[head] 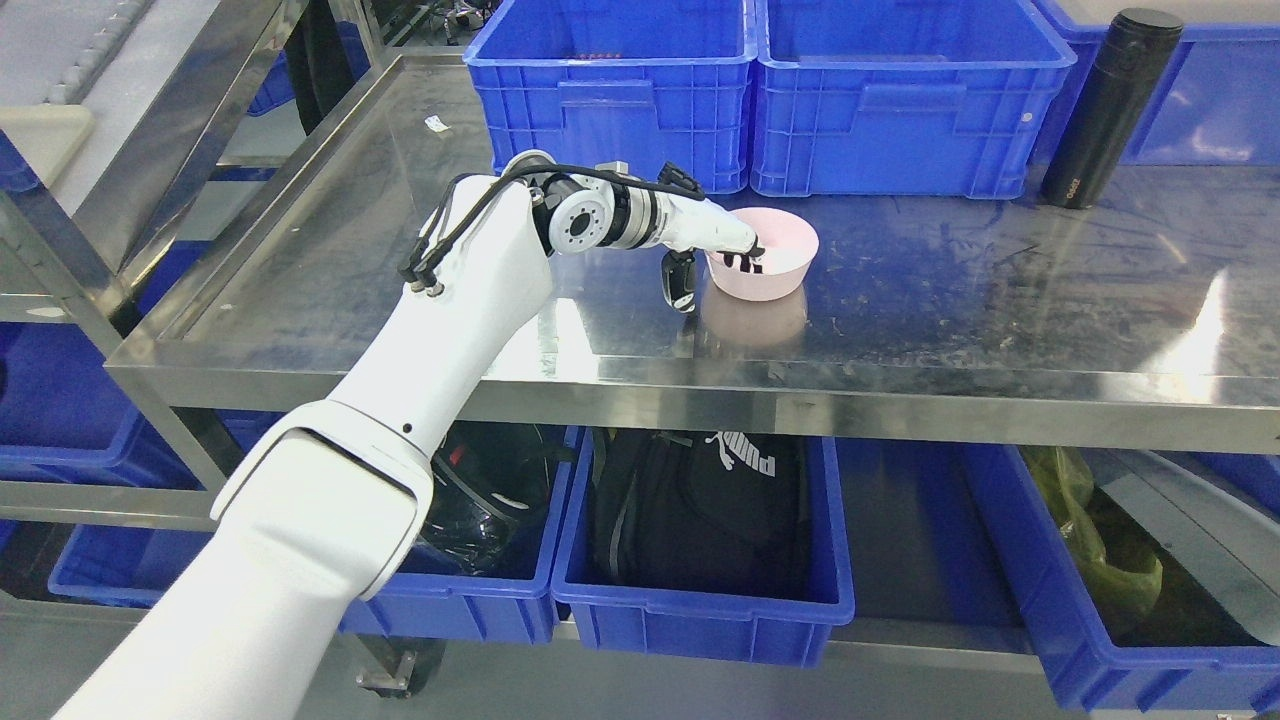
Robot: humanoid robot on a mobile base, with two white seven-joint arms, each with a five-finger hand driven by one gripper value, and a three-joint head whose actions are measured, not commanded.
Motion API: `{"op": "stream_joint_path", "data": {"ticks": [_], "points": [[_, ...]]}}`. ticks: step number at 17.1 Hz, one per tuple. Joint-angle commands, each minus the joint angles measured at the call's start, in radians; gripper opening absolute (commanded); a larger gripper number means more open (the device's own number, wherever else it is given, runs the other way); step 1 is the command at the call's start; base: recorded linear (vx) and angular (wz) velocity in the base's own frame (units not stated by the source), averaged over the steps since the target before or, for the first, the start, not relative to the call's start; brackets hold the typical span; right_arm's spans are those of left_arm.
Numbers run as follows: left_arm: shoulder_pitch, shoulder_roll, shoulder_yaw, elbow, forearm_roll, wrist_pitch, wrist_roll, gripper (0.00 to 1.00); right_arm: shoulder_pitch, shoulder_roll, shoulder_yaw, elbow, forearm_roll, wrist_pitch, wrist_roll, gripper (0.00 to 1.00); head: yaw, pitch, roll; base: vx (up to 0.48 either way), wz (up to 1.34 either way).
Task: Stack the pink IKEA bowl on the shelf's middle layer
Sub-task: 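Hook the left hand fingers over the pink bowl's rim and grip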
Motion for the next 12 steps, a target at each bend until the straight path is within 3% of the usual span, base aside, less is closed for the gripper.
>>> {"op": "stream_joint_path", "data": {"ticks": [1, 3, 5, 9, 12], "points": [[-0.001, 0.007, 0.008, 0.061, 0.013, -0.043, -0.012, 0.28, 0.000, -0.017, 0.005, -0.017, -0.001, -0.001, 0.000, 1.00, 0.0000, 0.000, 0.000, -0.006, 0.06], [0.000, 0.007, 0.037, 0.061, 0.012, -0.053, -0.021, 0.09, 0.000, -0.017, 0.003, -0.017, 0.001, -0.001, 0.000, 1.00, 0.0000, 0.000, 0.000, -0.008, 0.06], [-0.001, 0.007, 0.081, 0.052, 0.013, -0.054, -0.024, 0.01, 0.000, -0.017, 0.005, -0.017, 0.001, -0.001, 0.000, 1.00, 0.0000, 0.000, 0.000, 0.001, -0.03], [-0.020, 0.007, 0.288, -0.011, 0.018, -0.199, -0.088, 0.00, 0.000, -0.017, 0.005, -0.017, 0.001, -0.001, 0.000, 1.00, 0.0000, 0.000, 0.000, 0.011, -0.02], [-0.013, 0.007, 0.428, -0.124, 0.019, -0.214, -0.127, 0.00, 0.000, -0.017, 0.005, -0.017, 0.001, -0.001, 0.000, 1.00, 0.0000, 0.000, 0.000, 0.000, 0.00]]}}
